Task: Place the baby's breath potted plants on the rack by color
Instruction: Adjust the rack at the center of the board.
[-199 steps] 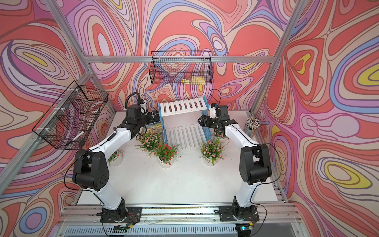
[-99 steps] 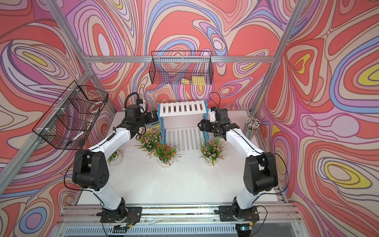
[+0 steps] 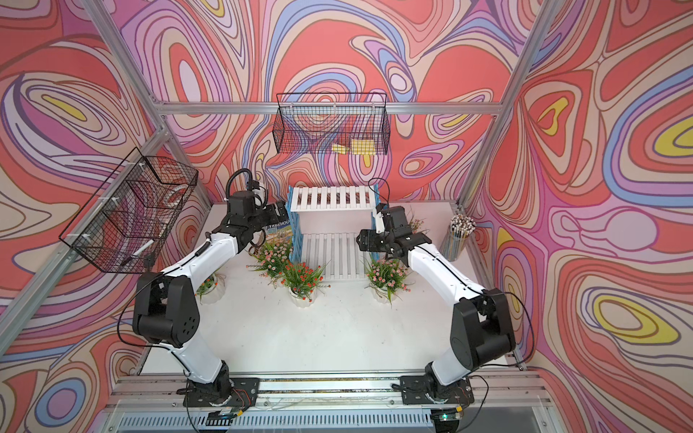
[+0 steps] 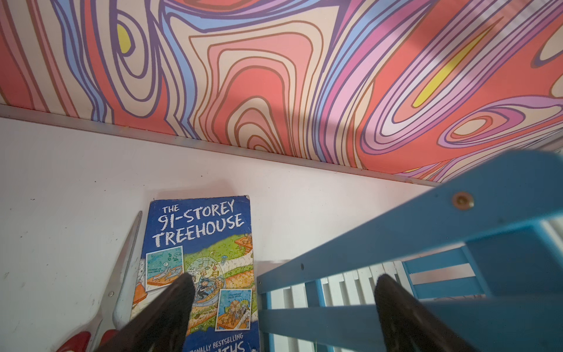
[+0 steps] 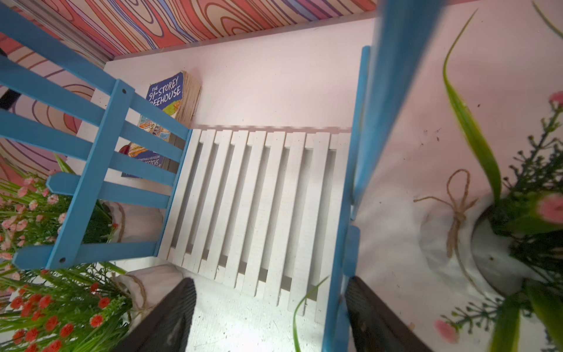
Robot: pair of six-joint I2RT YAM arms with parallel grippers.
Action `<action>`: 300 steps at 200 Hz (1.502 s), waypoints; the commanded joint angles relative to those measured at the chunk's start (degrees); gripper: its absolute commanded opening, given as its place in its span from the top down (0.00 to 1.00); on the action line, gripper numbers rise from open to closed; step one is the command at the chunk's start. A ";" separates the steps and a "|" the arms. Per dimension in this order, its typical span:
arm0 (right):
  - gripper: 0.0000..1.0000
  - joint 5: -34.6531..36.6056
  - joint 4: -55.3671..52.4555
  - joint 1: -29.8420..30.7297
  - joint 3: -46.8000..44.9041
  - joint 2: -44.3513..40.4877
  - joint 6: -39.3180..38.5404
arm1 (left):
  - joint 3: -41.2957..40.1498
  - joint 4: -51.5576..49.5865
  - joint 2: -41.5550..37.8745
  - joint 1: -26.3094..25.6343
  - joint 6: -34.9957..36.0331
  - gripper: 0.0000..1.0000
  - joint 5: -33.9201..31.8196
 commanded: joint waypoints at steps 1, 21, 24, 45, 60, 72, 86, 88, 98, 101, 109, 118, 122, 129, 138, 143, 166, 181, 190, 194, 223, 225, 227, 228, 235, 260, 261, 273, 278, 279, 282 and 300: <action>0.20 -5.02 0.67 3.76 -1.15 -2.28 0.03 | 0.53 1.74 1.24 -2.00 -0.75 0.06 4.95; 0.20 -3.53 0.08 4.77 -1.77 -3.56 0.12 | 0.14 1.95 1.15 -2.00 -0.83 0.06 5.36; 0.20 -3.39 -0.04 4.89 -1.81 -3.78 0.11 | 0.05 1.94 1.15 -2.00 -0.87 0.06 5.48; 0.20 -1.42 -0.53 4.94 -2.51 -5.72 -0.11 | -0.59 2.33 0.76 -2.00 -1.14 0.06 6.28; 0.19 0.43 -1.29 4.93 -2.61 -7.37 -0.65 | -1.18 2.57 0.30 -2.00 -1.23 0.06 6.72; 0.18 1.60 -1.70 4.93 -2.61 -8.55 -1.02 | -1.68 2.51 -0.05 -2.00 -1.14 0.06 6.88; 0.17 3.20 -3.03 4.88 -2.02 -9.57 -1.54 | -2.34 2.47 -0.50 -2.00 -0.94 0.06 6.99; 0.17 3.37 -3.21 4.89 -1.95 -9.70 -1.61 | -2.48 2.47 -0.58 -2.00 -0.96 0.06 6.98; 0.17 3.77 -3.84 4.93 -1.73 -10.46 -1.96 | -3.11 2.70 -0.99 -1.93 -0.93 0.06 7.01; 0.17 3.94 -3.96 4.95 -1.65 -10.63 -2.11 | -3.33 2.79 -1.08 -1.99 -0.90 0.06 7.01; 0.17 4.43 -4.19 4.88 -1.64 -11.24 -2.24 | -3.68 2.91 -1.22 -2.00 -0.89 0.06 7.01; 0.17 5.04 -4.36 4.95 -1.55 -11.81 -2.33 | -3.85 2.74 -1.39 -2.00 -0.81 0.06 6.75; 0.17 5.30 -4.44 4.93 -1.47 -12.03 -2.41 | -3.95 2.73 -1.44 -2.00 -0.68 0.06 6.74; 0.17 5.30 -4.39 4.93 -1.46 -12.51 -2.51 | -3.96 2.61 -1.55 -2.00 -0.53 0.06 6.54; 0.17 5.25 -4.29 4.92 -1.40 -12.92 -2.56 | -3.91 2.40 -1.65 -2.00 -0.40 0.06 6.32; 0.17 5.15 -4.17 4.93 -1.44 -13.17 -2.51 | -3.89 2.23 -1.68 -2.00 -0.35 0.06 6.41; 0.17 4.86 -3.32 4.89 -1.67 -14.24 -2.43 | -4.17 1.78 -2.25 -2.00 -0.26 0.06 6.90; 0.17 4.41 -2.88 4.88 -1.61 -14.75 -2.78 | -5.04 2.03 -2.92 -2.01 -0.26 0.06 7.12; 0.17 3.89 -2.33 4.88 -1.81 -15.12 -2.78 | -5.63 2.25 -3.26 -2.00 -0.17 0.06 7.40; 0.16 3.73 -2.21 4.88 -1.81 -15.15 -2.86 | -5.86 2.33 -3.53 -2.00 -0.04 0.06 7.57; 0.16 2.20 -1.45 4.91 -2.06 -15.38 -3.39 | -7.66 3.11 -4.93 -2.00 0.65 0.07 10.60; 0.16 2.04 -1.34 4.94 -2.14 -15.42 -3.43 | -7.76 3.20 -5.03 -2.00 0.73 0.07 10.92; 0.16 1.96 -1.20 4.95 -2.23 -15.47 -3.50 | -7.88 3.35 -5.12 -2.00 0.78 0.07 11.30; 0.16 1.90 -1.12 4.95 -2.28 -15.53 -3.49 | -7.98 3.44 -5.15 -2.00 0.78 0.07 11.44; 0.16 1.50 -0.62 4.89 -2.66 -15.75 -3.51 | -8.43 4.29 -5.42 -2.08 1.01 0.07 13.10; 0.16 0.69 -0.11 4.82 -3.28 -16.25 -3.74 | -8.74 5.38 -5.45 -2.26 1.69 0.07 18.52; 0.16 0.65 -0.09 4.84 -3.30 -16.27 -3.79 | -8.77 5.42 -5.44 -2.26 1.73 0.07 18.70; 0.16 0.33 0.42 4.81 -3.94 -16.75 -3.94 | -8.41 5.55 -5.22 -2.52 2.38 0.07 20.74; 0.16 0.28 0.53 4.78 -4.14 -16.89 -3.96 | -8.27 5.54 -5.18 -2.68 2.74 0.07 20.99; 0.16 0.27 0.54 4.78 -4.16 -16.94 -3.94 | -8.27 5.54 -5.18 -2.73 2.78 0.07 21.03; 0.16 0.25 0.60 4.84 -4.26 -17.02 -3.97 | -8.14 5.54 -5.10 -2.86 2.99 0.07 21.05; 0.16 0.12 0.97 4.77 -4.96 -17.88 -4.31 | -6.89 4.72 -4.44 -3.30 4.21 0.07 20.28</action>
